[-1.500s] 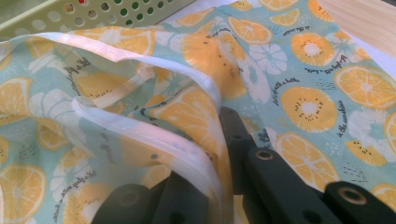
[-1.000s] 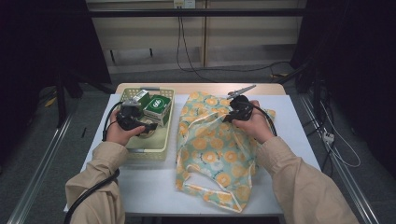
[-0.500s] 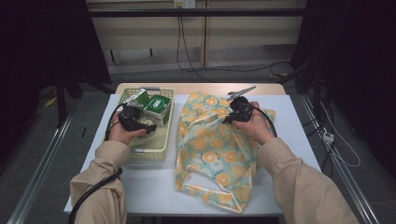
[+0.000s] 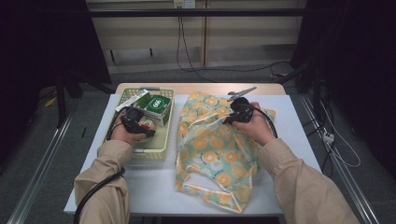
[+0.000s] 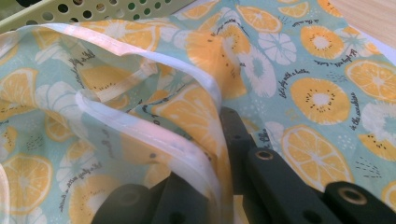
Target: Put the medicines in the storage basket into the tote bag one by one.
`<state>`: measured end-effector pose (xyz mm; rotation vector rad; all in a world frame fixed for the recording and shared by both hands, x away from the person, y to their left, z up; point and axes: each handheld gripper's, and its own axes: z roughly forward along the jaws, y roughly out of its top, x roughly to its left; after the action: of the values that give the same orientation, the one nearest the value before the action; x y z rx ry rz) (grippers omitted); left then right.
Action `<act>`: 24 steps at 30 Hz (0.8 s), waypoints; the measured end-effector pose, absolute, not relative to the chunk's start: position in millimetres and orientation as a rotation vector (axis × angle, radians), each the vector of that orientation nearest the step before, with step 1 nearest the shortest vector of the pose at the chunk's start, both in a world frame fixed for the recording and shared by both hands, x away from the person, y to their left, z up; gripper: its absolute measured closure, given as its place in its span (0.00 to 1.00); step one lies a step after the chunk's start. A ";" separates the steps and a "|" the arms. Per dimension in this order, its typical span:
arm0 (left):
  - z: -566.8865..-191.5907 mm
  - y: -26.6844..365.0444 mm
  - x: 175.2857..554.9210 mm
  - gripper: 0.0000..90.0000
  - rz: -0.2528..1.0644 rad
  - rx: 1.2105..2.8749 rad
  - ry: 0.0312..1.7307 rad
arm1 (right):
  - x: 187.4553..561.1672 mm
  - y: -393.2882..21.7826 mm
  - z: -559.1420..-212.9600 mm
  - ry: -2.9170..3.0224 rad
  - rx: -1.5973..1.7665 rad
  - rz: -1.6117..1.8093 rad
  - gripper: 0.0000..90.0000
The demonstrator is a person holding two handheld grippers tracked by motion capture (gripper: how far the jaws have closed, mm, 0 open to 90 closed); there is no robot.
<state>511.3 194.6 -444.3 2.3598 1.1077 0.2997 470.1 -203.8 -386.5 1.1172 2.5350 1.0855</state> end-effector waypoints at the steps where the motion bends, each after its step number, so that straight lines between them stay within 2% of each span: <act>1: -443.4 194.6 511.5 0.18 0.299 2.367 1.104 | 469.7 -204.4 -386.4 2.533 1.117 1.088 0.99; 3: -442.4 193.5 511.1 0.22 0.302 2.371 1.110 | 469.2 -206.0 -386.3 2.530 1.120 1.090 0.99; 6: -440.1 192.4 510.7 0.23 0.308 2.375 1.126 | 469.1 -208.1 -386.5 2.527 1.123 1.089 0.99; 10: -431.2 195.4 509.6 0.23 0.303 2.284 1.140 | 469.4 -209.8 -385.7 2.520 1.128 1.089 0.99; 17: -404.6 196.5 504.8 0.23 0.311 2.176 1.113 | 471.7 -207.7 -388.0 2.521 1.137 1.088 0.99; 24: -371.0 192.8 494.7 0.23 0.247 2.136 1.073 | 472.8 -204.3 -390.4 2.527 1.136 1.084 0.99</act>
<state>494.7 192.8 -371.0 2.1359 1.0726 0.2466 472.8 -204.3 -390.4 1.1364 2.5269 1.0840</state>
